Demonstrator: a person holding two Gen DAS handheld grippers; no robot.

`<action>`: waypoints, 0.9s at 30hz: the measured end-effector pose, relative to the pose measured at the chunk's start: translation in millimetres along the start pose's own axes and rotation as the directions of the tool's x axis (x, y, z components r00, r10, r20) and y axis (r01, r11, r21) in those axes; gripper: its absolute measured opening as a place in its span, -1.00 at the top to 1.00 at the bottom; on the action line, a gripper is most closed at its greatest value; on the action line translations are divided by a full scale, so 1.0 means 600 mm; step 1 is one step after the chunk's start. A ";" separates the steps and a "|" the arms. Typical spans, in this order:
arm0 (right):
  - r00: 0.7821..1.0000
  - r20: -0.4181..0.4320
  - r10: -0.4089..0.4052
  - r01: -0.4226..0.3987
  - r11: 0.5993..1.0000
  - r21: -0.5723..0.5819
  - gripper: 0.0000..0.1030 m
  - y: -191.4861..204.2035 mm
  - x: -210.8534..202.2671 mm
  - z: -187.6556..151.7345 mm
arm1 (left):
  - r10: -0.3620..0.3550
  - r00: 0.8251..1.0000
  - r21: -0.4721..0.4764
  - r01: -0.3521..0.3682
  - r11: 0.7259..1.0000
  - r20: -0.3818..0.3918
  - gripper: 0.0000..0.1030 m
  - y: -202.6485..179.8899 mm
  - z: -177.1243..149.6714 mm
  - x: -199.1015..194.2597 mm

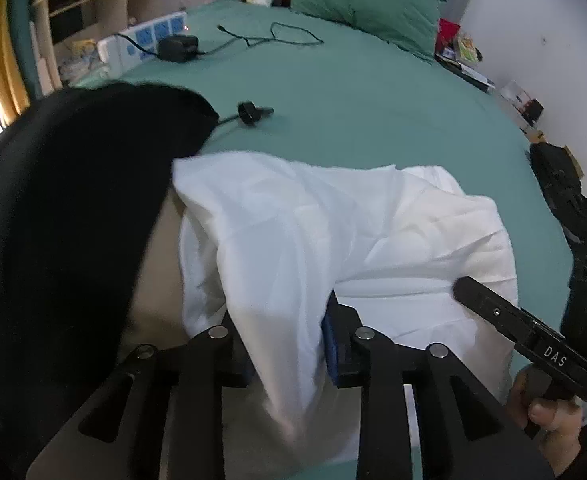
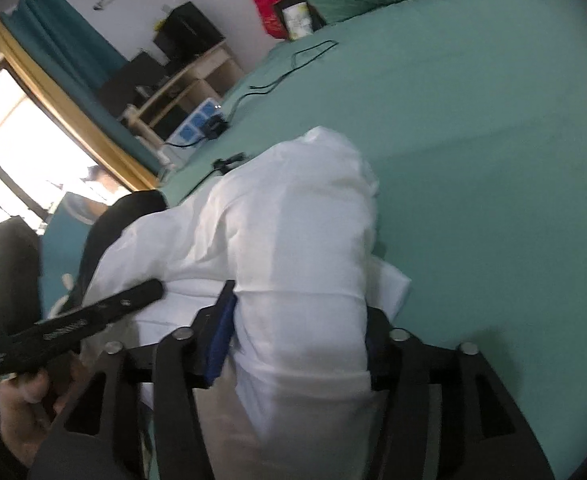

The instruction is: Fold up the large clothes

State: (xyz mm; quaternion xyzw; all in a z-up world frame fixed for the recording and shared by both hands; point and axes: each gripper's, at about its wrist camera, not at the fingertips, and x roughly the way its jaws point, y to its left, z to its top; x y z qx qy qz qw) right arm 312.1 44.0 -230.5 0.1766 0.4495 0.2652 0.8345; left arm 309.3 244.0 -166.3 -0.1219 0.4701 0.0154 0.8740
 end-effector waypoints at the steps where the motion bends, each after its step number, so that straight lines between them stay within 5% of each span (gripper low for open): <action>1: 1.000 0.010 -0.024 0.024 1.000 -0.004 -0.10 0.001 -0.015 0.004 | 0.007 1.000 -0.002 -0.007 1.000 0.018 0.41 -0.002 -0.001 -0.013; 4: 0.995 0.057 -0.083 0.085 0.995 -0.049 -0.11 0.005 -0.053 0.010 | 0.054 0.992 0.010 -0.055 0.998 0.110 0.39 -0.003 -0.007 -0.062; 8: 0.978 0.163 -0.127 0.151 0.978 -0.145 -0.11 0.030 -0.110 0.025 | 0.180 0.950 0.011 -0.189 0.982 0.255 0.39 0.004 -0.004 -0.109; 12: 0.985 0.167 -0.039 0.081 0.964 -0.252 -0.11 0.072 -0.120 0.032 | 0.023 0.950 -0.074 0.001 0.997 0.311 0.39 0.016 0.005 -0.132; 14: 0.991 0.135 -0.025 0.063 0.956 -0.287 -0.11 0.087 -0.099 0.038 | -0.106 0.953 -0.087 0.136 0.987 0.284 0.39 0.016 0.012 -0.118; 16: 0.996 0.090 -0.025 0.050 0.957 -0.287 -0.11 0.087 -0.072 0.039 | -0.166 0.964 -0.095 0.189 0.977 0.206 0.39 0.010 0.021 -0.084; 22: 0.995 0.031 -0.094 0.099 0.964 -0.246 -0.11 0.061 -0.009 0.047 | -0.084 0.996 -0.077 0.083 0.994 -0.009 0.39 0.015 0.010 0.011; 27: 0.995 0.017 -0.100 0.101 0.965 -0.242 -0.11 0.049 0.015 0.056 | -0.064 0.997 -0.138 0.058 0.989 -0.041 0.41 0.036 0.015 0.025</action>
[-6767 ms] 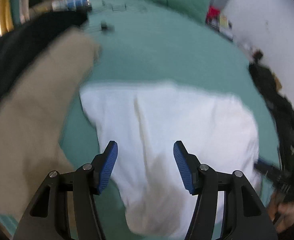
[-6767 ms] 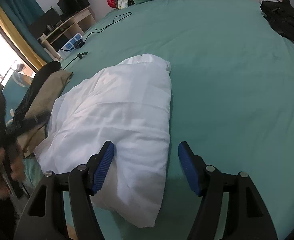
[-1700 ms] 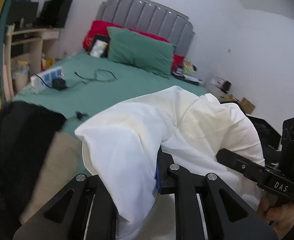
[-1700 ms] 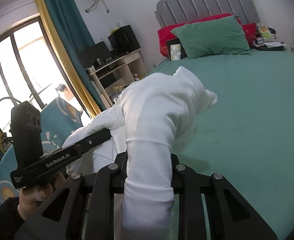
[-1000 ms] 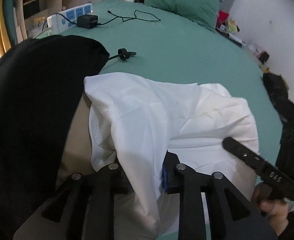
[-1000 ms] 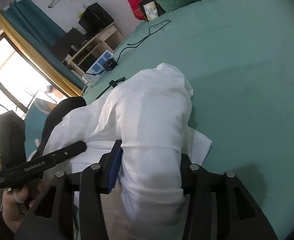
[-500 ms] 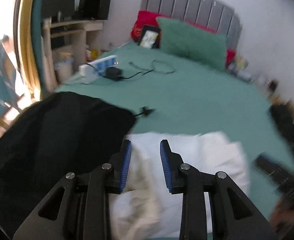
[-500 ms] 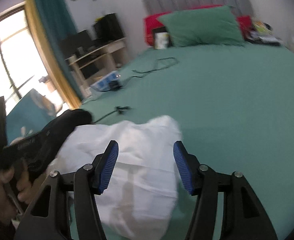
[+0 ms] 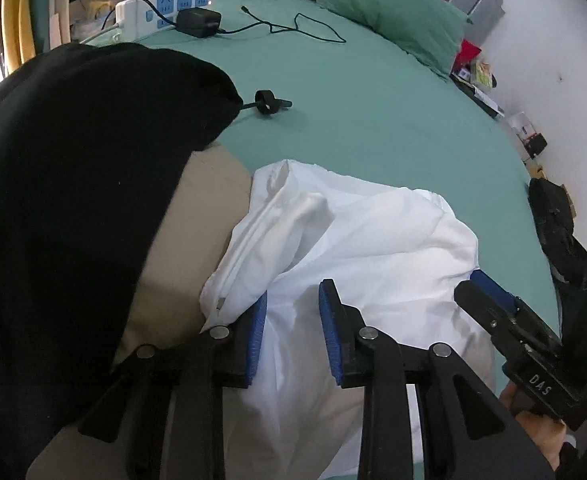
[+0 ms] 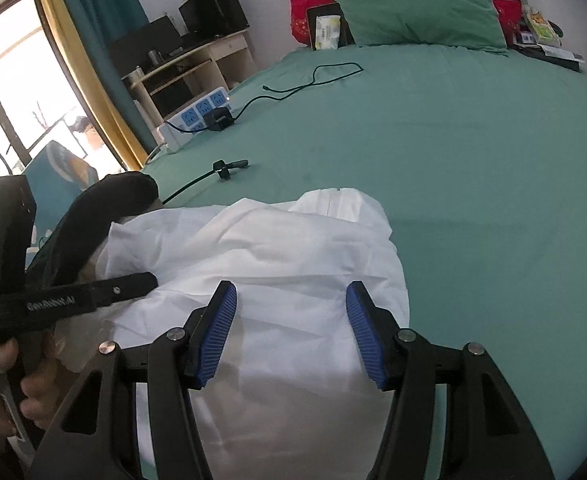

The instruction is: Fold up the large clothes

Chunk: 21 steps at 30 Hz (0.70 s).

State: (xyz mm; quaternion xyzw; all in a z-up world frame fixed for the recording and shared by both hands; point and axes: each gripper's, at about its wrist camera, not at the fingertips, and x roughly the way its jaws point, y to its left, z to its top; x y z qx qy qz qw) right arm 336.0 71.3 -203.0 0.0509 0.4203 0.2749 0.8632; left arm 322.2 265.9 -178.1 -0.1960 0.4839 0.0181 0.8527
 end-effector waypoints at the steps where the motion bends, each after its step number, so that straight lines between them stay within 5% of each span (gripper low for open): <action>1: 1.000 -0.001 -0.002 0.002 1.000 -0.007 -0.11 0.001 0.003 0.001 | 0.013 1.000 0.009 -0.013 1.000 0.003 0.41 -0.003 0.000 0.001; 8: 1.000 0.001 -0.024 0.025 0.999 -0.036 -0.11 0.010 -0.008 0.000 | 0.072 0.997 0.047 -0.073 0.996 0.023 0.40 -0.025 -0.006 -0.015; 13: 0.998 -0.012 -0.063 0.062 0.997 -0.047 -0.45 0.016 -0.030 -0.009 | 0.142 0.987 0.105 -0.150 0.983 0.077 0.40 -0.050 -0.022 -0.048; 17: 0.995 -0.066 -0.069 0.068 0.997 -0.020 -0.51 0.012 -0.050 -0.029 | 0.113 0.990 0.080 -0.119 0.990 0.082 0.07 -0.047 -0.054 -0.068; 21: 0.988 -0.137 -0.068 0.068 0.998 -0.002 -0.51 0.008 -0.069 -0.060 | 0.106 0.989 0.048 -0.111 0.993 0.101 -0.03 -0.040 -0.093 -0.085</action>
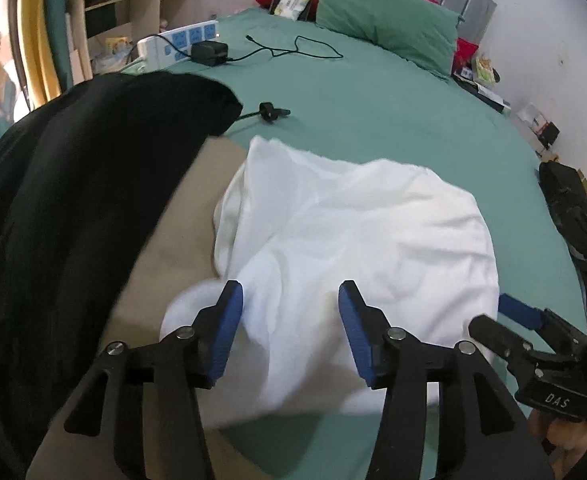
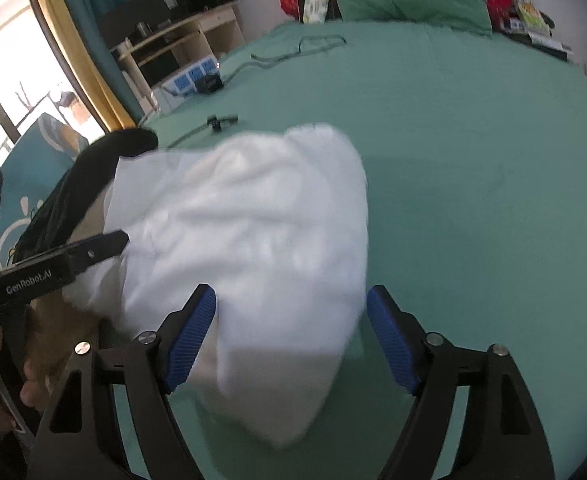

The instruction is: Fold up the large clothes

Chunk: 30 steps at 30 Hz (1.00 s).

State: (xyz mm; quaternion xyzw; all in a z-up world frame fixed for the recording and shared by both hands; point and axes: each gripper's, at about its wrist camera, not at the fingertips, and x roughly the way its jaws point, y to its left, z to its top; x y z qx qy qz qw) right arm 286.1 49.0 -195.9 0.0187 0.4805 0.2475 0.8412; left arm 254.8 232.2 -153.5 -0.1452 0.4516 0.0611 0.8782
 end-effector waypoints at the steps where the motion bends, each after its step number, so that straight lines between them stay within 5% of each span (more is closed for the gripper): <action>1: 1.000 -0.010 0.000 0.000 1.000 -0.002 -0.51 0.001 -0.004 -0.008 | -0.002 1.000 -0.014 0.002 1.000 0.004 -0.03 0.001 -0.011 -0.007; 10: 0.999 -0.043 -0.009 0.010 1.000 0.014 -0.52 -0.007 -0.073 -0.078 | 0.012 1.000 -0.057 -0.010 0.998 0.029 -0.04 -0.014 -0.093 -0.063; 15: 0.999 -0.040 -0.022 0.022 1.000 0.002 -0.52 -0.014 -0.118 -0.103 | -0.057 0.998 -0.135 0.055 0.989 -0.010 -0.04 -0.024 -0.144 -0.084; 30: 0.998 -0.014 -0.066 0.067 0.995 0.067 -0.52 -0.074 -0.264 -0.211 | -0.156 0.988 -0.107 0.157 0.982 0.014 -0.04 -0.130 -0.254 -0.176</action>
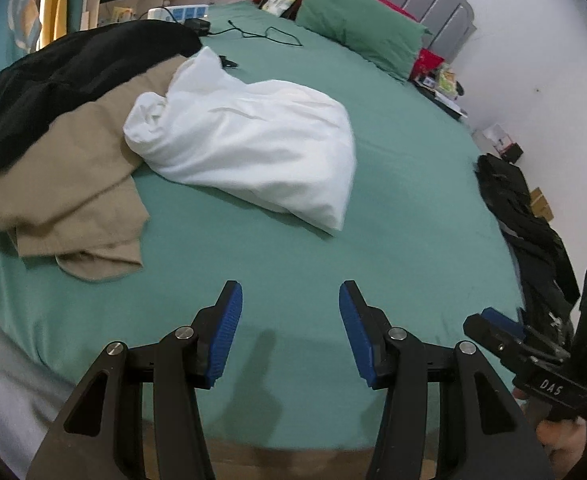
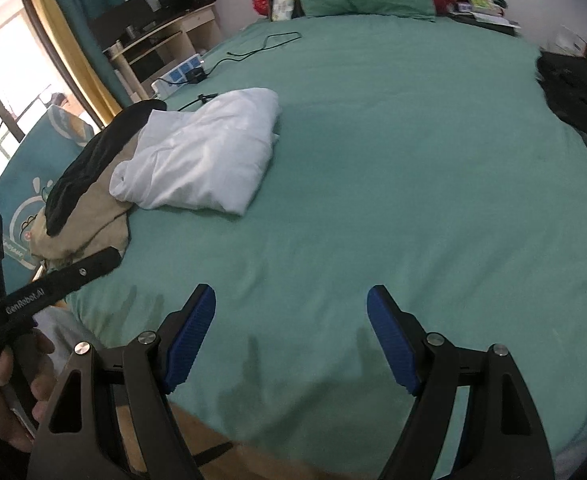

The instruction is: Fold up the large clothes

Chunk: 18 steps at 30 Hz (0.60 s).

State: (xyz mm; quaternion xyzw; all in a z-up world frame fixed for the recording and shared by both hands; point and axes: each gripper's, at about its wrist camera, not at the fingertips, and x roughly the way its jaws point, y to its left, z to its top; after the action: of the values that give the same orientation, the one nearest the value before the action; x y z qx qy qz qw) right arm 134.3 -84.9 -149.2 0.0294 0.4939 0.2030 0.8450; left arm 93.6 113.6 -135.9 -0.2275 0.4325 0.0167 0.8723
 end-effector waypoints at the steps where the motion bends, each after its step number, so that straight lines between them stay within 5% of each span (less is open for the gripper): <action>1: 1.000 0.004 -0.005 0.005 1.000 0.009 -0.52 -0.007 -0.010 -0.008 | -0.006 1.000 0.005 0.006 1.000 0.000 -0.04 -0.008 -0.005 -0.005; 18: 0.986 0.161 -0.043 0.013 0.983 0.182 -0.52 -0.102 -0.162 -0.048 | -0.067 0.991 0.128 0.052 0.990 0.114 -0.04 -0.136 -0.009 -0.118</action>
State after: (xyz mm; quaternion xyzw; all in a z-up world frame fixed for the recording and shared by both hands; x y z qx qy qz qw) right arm 87.5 -181.6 -99.0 0.1156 0.4394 0.1425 0.8793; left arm 63.8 50.0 -53.8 -0.1840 0.3734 -0.0230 0.9090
